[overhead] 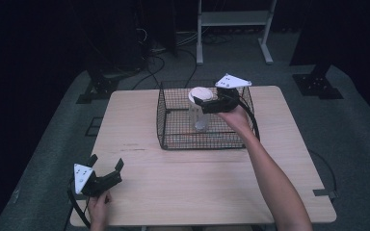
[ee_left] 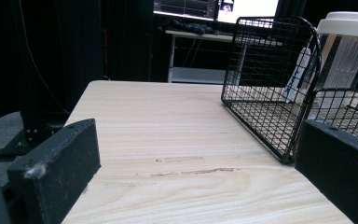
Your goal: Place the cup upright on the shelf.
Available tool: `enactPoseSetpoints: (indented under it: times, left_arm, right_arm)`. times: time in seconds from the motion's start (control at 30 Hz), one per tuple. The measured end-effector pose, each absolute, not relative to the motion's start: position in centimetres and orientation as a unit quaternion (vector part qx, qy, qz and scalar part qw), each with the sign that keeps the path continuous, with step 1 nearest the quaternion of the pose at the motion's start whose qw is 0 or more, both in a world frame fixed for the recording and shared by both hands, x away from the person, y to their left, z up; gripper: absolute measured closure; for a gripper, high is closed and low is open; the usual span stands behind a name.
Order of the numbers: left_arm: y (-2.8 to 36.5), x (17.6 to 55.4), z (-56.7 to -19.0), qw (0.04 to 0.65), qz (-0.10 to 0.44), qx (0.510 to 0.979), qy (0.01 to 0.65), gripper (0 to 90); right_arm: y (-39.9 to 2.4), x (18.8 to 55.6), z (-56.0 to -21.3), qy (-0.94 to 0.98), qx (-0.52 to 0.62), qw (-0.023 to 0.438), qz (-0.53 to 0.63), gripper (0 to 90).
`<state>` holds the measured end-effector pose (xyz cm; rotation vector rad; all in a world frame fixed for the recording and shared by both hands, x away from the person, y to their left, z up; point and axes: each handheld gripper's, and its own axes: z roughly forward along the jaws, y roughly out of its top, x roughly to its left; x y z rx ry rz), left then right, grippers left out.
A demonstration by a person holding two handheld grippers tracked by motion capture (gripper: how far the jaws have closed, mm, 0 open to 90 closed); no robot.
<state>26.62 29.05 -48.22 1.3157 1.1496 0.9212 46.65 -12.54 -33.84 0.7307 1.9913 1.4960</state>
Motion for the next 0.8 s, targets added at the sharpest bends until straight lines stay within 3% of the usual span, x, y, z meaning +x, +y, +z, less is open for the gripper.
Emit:
enactPoseSetpoints:
  times: [0.53,0.8]
  left_arm:
    - [29.0,26.6,-48.2,0.552,0.390,0.557,0.483,0.0]
    - [29.0,26.6,-48.2,0.552,0.390,0.557,0.483,0.0]
  right_arm:
    - [-13.8,43.7,-31.8,0.736,0.265,0.273,0.560,1.4]
    - [-14.9,43.5,-32.5,0.737,0.275,0.273,0.554,1.4]
